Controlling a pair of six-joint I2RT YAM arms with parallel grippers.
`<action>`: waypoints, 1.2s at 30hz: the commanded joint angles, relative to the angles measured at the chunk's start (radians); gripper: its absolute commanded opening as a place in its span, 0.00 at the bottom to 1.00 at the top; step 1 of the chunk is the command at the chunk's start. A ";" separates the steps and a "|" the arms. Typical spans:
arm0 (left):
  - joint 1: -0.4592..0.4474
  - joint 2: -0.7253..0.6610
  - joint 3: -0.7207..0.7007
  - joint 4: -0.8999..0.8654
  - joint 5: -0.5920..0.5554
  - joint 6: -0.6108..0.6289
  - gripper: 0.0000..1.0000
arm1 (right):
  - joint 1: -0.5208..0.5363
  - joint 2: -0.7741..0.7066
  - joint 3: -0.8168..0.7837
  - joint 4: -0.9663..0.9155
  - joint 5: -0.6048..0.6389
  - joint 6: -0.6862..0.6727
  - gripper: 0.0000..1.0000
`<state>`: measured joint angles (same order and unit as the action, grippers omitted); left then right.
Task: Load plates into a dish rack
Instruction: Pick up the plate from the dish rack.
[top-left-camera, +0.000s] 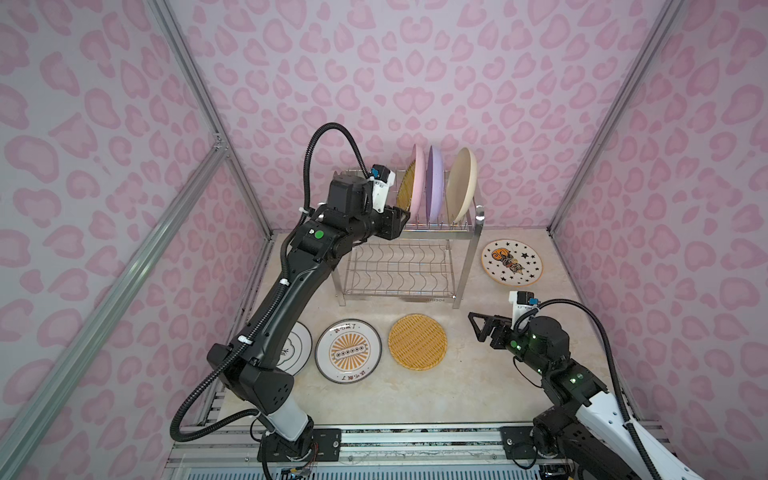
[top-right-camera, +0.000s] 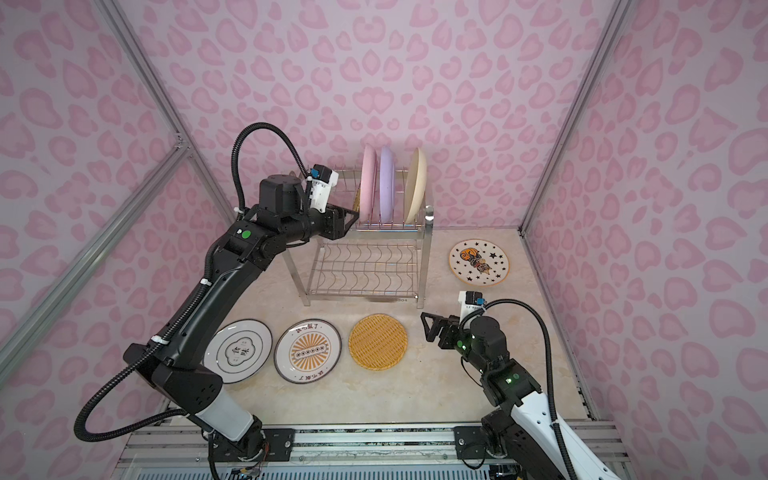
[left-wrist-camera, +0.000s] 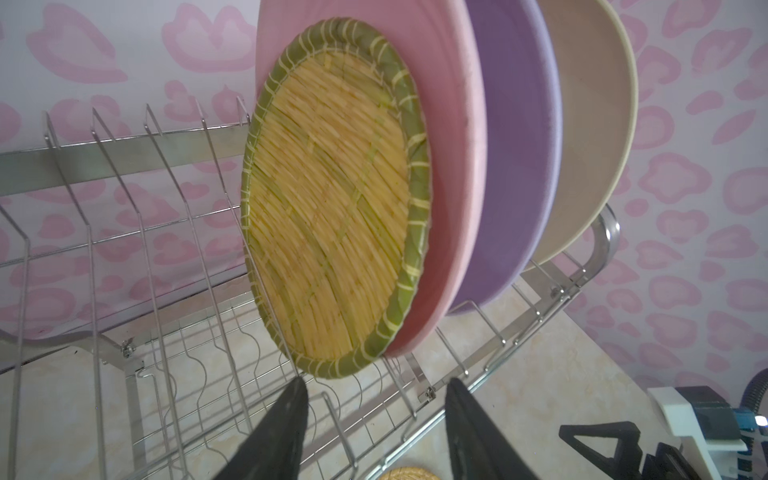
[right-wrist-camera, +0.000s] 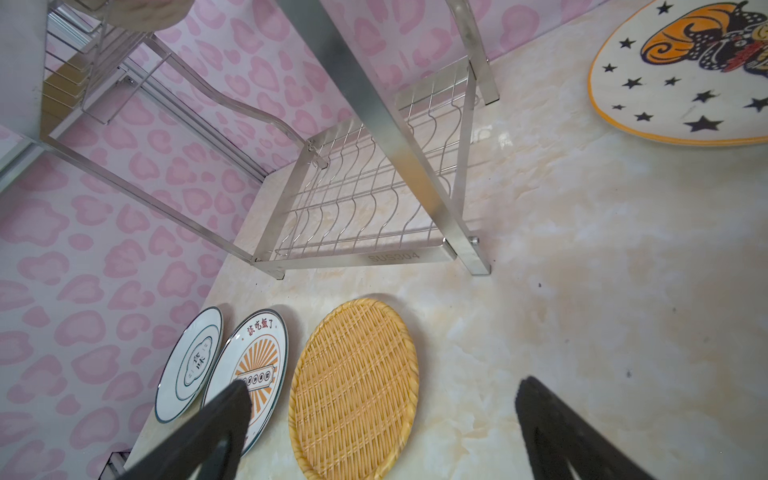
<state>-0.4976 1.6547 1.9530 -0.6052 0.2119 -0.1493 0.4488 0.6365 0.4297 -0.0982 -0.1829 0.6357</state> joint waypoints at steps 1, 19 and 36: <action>-0.002 0.021 0.029 0.003 -0.009 0.010 0.55 | -0.002 -0.009 -0.006 0.014 0.007 -0.001 1.00; -0.012 0.055 0.091 -0.074 -0.059 0.045 0.49 | -0.026 -0.040 -0.040 0.018 -0.009 0.004 1.00; -0.022 0.107 0.150 -0.114 -0.133 0.065 0.41 | -0.033 -0.072 -0.055 0.003 -0.002 0.013 1.00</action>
<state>-0.5190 1.7527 2.0930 -0.6956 0.1001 -0.0860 0.4160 0.5667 0.3813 -0.1024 -0.1837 0.6437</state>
